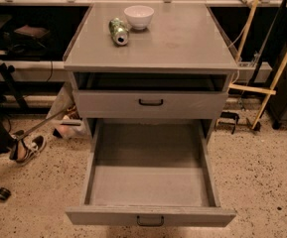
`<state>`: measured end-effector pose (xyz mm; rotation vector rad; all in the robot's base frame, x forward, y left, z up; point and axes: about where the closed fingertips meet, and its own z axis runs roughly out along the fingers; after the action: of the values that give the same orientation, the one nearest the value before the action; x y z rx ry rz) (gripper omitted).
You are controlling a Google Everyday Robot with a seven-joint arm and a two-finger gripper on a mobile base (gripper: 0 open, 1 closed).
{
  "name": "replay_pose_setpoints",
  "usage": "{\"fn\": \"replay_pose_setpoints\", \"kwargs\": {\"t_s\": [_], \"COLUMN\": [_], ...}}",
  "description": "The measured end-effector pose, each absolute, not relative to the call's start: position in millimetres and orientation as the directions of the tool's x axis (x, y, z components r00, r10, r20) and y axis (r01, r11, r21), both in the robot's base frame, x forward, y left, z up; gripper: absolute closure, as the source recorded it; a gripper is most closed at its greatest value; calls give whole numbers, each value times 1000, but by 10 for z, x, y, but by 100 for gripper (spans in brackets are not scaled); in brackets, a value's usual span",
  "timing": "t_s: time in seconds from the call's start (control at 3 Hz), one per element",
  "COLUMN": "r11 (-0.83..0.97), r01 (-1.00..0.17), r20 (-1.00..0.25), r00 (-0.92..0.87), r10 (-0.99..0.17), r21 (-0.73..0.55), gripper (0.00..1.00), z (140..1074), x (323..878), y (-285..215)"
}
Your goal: Place green jalapeno chip bag into middle drawer
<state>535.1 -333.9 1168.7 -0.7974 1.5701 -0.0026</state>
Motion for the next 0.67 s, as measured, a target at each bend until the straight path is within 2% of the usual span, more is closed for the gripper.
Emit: {"fn": "replay_pose_setpoints", "kwargs": {"t_s": [0.33,0.67], "r11": [773,755], "r01": [-433,-464], "r20": [-877,-876], "r00": [103,109], "r10": [-470,-470], "r21": [-464,-464], "gripper": [100,100], "z": [12024,11897], "x": [5014,4969], "y": [-3083,-2944]}}
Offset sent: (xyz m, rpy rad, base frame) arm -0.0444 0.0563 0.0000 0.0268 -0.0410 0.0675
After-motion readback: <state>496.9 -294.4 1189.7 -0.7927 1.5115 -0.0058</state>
